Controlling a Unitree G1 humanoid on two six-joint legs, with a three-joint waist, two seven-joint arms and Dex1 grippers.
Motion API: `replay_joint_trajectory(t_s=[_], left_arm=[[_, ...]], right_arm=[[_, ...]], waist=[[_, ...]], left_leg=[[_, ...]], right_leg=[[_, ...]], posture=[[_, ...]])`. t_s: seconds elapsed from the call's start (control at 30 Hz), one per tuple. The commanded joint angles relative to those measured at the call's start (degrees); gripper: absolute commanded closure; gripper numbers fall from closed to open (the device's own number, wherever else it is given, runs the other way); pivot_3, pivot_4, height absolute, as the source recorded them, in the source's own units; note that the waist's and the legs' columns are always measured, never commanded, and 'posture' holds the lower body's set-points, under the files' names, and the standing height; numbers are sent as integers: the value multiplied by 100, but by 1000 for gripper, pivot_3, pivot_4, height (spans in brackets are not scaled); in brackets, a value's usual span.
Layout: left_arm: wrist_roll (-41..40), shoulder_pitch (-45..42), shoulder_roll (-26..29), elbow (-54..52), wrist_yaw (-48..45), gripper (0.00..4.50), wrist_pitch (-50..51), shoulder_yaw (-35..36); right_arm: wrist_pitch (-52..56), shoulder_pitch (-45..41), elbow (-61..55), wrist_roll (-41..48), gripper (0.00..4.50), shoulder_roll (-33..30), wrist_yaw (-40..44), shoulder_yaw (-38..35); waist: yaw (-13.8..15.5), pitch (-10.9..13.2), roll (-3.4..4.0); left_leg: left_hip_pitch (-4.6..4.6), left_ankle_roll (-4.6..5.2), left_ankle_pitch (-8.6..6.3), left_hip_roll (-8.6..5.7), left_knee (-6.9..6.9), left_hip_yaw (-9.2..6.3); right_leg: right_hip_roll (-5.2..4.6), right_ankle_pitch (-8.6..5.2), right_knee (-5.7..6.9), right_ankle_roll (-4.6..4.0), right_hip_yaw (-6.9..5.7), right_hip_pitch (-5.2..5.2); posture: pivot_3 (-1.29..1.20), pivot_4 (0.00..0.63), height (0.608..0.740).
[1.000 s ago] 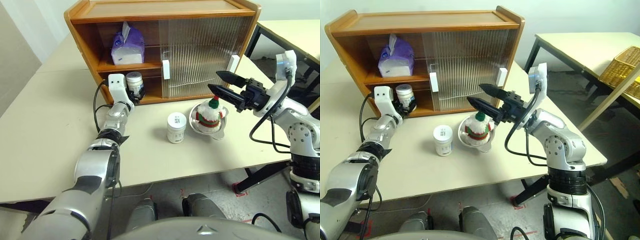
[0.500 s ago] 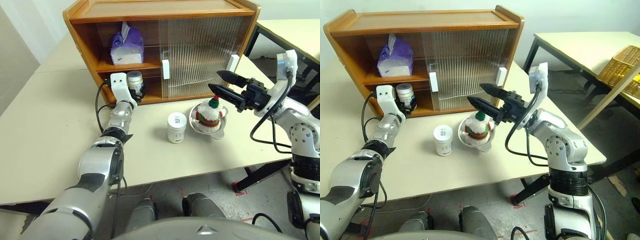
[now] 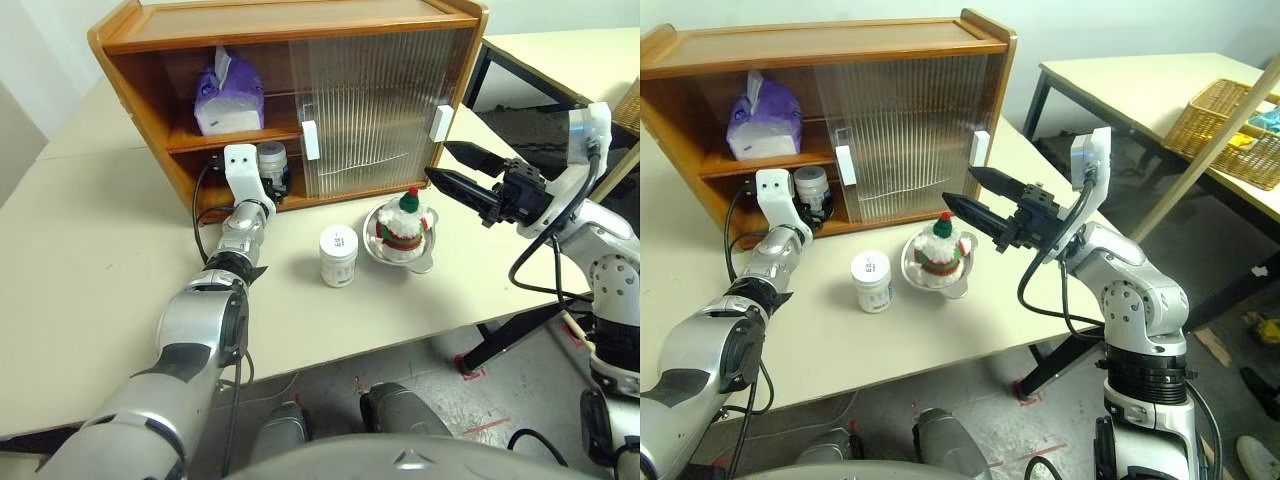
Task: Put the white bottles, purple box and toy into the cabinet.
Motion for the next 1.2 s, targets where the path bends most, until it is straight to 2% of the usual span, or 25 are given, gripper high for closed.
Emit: replay_joint_trajectory(t_s=[0.03,0.23,0.7,1.2], left_arm=[[27,-99,14,18,-10,27,-63,58],[-26,-29,14,-42,12,27,-234,127],[-253,426,-14,-490,-247,27,-588,342],[-840,1959,-31,-2752,-893,27,49,385]], right_arm=[[56,5,-49,56,0,-23,-13,-6],[63,-34,-4,56,0,-8,28,30],[93,-176,137,28,0,6,161,124],[164,-307,248,6,0,46,252,190]], waist=[[-57,0,0],[-144,0,-1],[-113,3,-1],[173,11,5]], left_leg=[[0,0,0,-1,0,0],[0,0,0,-7,0,-2],[-2,-1,0,-20,0,-8],[-1,-9,-5,-24,-2,-14]], right_leg=[[0,0,0,1,0,0],[0,-1,0,2,-1,1],[0,-2,0,3,0,1],[0,-5,0,-2,0,1]], posture=[[-281,42,740],[-253,44,740],[-218,52,740],[-185,72,740]])
